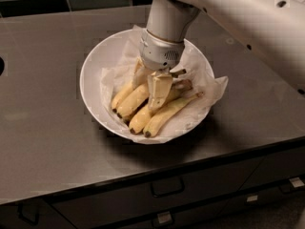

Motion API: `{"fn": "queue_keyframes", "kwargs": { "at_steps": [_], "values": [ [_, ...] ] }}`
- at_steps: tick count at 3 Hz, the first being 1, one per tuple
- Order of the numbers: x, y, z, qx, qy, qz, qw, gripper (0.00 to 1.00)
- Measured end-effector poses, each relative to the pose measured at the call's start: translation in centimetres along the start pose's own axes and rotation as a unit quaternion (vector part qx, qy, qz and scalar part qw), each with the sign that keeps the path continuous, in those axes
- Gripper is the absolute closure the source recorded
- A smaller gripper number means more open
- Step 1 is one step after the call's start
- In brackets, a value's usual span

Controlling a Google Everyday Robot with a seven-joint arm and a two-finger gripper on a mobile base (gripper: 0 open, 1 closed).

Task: Pick banana from white bowl

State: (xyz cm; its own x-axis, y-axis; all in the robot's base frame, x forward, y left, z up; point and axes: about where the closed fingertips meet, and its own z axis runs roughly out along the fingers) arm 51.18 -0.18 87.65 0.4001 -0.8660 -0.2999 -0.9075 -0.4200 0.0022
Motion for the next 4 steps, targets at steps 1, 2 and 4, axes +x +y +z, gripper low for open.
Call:
{"fn": "queue_keyframes", "kwargs": {
  "at_steps": [1,2,4],
  "values": [
    [0.0,0.0,0.0,0.0,0.0,0.0,1.0,0.66],
    [0.0,0.0,0.0,0.0,0.0,0.0,1.0,0.88],
    [-1.5,0.6,-2.4,0.055,-0.001,-0.017,0.9983,1.0]
  ]
}}
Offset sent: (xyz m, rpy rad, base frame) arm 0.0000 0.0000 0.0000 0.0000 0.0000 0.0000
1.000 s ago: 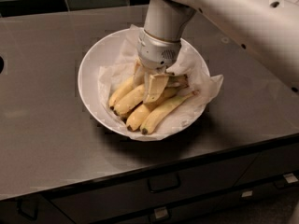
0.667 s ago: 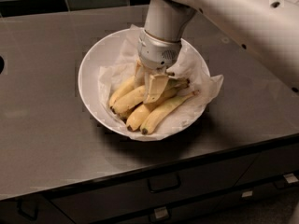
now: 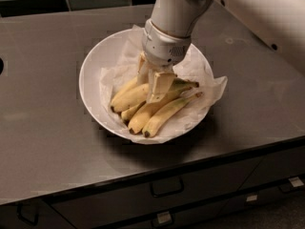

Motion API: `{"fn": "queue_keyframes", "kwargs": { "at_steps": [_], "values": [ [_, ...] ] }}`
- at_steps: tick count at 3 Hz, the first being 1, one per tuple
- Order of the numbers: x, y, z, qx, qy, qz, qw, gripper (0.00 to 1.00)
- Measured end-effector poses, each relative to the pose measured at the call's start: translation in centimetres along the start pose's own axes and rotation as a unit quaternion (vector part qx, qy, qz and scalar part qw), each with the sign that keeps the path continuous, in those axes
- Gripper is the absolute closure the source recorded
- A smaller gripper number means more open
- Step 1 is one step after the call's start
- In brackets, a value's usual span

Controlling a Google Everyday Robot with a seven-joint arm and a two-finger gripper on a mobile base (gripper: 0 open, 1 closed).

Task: Pick banana from white bowl

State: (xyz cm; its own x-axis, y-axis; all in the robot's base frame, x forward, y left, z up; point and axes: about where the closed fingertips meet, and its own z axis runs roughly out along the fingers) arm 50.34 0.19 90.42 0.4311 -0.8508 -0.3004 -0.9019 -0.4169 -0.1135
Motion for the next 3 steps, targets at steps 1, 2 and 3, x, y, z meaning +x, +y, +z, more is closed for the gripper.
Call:
{"fn": "queue_keyframes", "kwargs": {
  "at_steps": [1,2,3],
  "values": [
    [-2.2,1.8,-4.0,0.06,0.005,-0.035,0.9975,1.0],
    [-4.2,3.9,-7.8,0.131,-0.001,-0.072,0.9888,1.0],
    [-4.3,3.9,-8.2,0.141,-0.001,-0.077,0.9871,1.0]
  ]
}}
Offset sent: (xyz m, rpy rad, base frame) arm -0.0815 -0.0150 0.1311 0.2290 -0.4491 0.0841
